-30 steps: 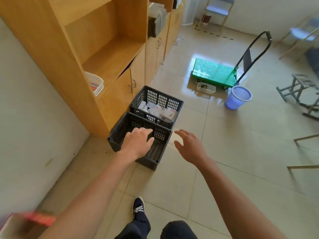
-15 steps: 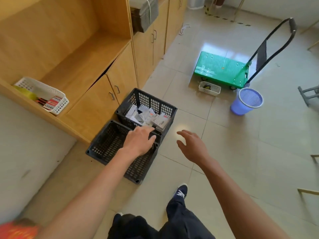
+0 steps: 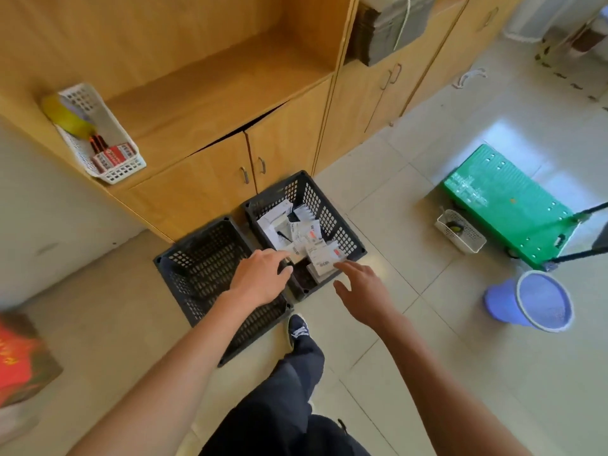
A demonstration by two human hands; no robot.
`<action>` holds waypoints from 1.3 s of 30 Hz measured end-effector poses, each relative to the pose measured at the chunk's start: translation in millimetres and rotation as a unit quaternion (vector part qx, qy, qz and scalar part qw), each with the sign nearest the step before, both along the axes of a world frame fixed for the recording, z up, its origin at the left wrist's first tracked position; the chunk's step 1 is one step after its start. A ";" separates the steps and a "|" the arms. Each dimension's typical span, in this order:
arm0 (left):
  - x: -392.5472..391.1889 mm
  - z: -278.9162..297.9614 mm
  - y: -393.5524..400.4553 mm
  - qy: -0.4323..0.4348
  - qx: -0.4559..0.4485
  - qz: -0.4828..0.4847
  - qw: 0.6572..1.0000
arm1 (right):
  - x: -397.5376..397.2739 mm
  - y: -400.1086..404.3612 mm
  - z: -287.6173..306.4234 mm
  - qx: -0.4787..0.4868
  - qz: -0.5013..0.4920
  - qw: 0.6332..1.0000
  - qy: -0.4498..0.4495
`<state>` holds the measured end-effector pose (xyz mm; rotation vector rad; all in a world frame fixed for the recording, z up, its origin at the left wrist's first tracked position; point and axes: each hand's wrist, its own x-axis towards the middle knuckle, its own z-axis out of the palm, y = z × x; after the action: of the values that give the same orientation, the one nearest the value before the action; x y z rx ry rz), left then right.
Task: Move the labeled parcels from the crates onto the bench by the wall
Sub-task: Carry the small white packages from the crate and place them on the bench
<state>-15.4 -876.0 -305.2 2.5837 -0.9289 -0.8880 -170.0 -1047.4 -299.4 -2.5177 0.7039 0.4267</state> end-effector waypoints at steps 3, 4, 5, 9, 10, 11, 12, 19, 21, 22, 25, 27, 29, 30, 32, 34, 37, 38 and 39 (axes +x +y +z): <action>23.8 -24.1 -29.1 0.023 0.009 0.032 0.999 | 32.2 -34.5 -20.4 0.004 0.025 0.999 0.024; 29.1 -29.9 -36.7 0.032 0.010 0.044 0.998 | 40.6 -43.3 -26.5 0.011 0.030 0.999 0.035; 34.3 -34.7 -44.2 0.041 0.009 0.056 0.998 | 48.8 -52.3 -33.0 0.017 0.036 0.998 0.044; 56.1 -55.8 -68.2 0.066 0.020 0.092 0.993 | 79.7 -83.0 -61.5 0.049 0.051 0.995 0.068; 61.0 -63.7 -73.3 0.072 0.024 0.102 0.992 | 87.3 -90.5 -70.4 0.053 0.054 0.995 0.070; 67.3 -73.8 -79.2 0.075 0.026 0.113 0.990 | 97.4 -99.8 -82.5 0.059 0.055 0.994 0.071; 73.0 -86.1 -85.5 0.081 0.027 0.125 0.988 | 108.1 -110.0 -97.1 0.066 0.055 0.994 0.072; 118.4 -227.1 -145.1 0.084 0.052 0.180 0.979 | 176.9 -176.6 -275.1 0.109 0.093 0.987 0.077; 131.1 -274.0 -162.5 0.074 0.060 0.197 0.976 | 193.5 -193.1 -326.4 0.100 0.125 0.983 0.091; 137.8 -296.5 -170.2 0.070 0.063 0.205 0.974 | 203.0 -200.1 -348.5 0.094 0.143 0.981 0.093; 151.8 -353.7 -186.2 0.062 0.086 0.212 0.971 | 221.7 -213.0 -403.6 0.105 0.185 0.971 0.109; 162.2 -388.5 -193.3 0.052 0.100 0.214 0.970 | 233.7 -220.7 -434.6 0.113 0.193 0.968 0.113; 172.7 -420.8 -199.1 0.044 0.114 0.215 0.969 | 245.5 -227.8 -464.2 0.115 0.199 0.967 0.114; 177.3 -435.6 -201.0 0.039 0.121 0.213 0.969 | 250.8 -231.0 -478.6 0.117 0.202 0.965 0.118; 186.2 -463.5 -202.9 0.020 0.138 0.211 0.967 | 260.7 -236.7 -506.6 0.120 0.210 0.962 0.130; 192.8 -489.1 -203.5 -0.012 0.170 0.206 0.964 | 269.1 -241.4 -532.7 0.120 0.218 0.959 0.136; 198.1 -521.3 -202.2 -0.064 0.216 0.189 0.956 | 279.2 -246.4 -567.2 0.126 0.207 0.959 0.146; 198.3 -529.3 -201.6 -0.077 0.225 0.184 0.954 | 282.1 -247.5 -577.3 0.129 0.199 0.960 0.151; 197.3 -535.9 -201.5 -0.089 0.229 0.181 0.952 | 284.4 -248.5 -586.8 0.130 0.192 0.960 0.157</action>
<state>181.9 -1077.5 -841.1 3.1267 -0.2769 -0.8522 114.5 -1295.8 -886.2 -2.3503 0.2365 1.0027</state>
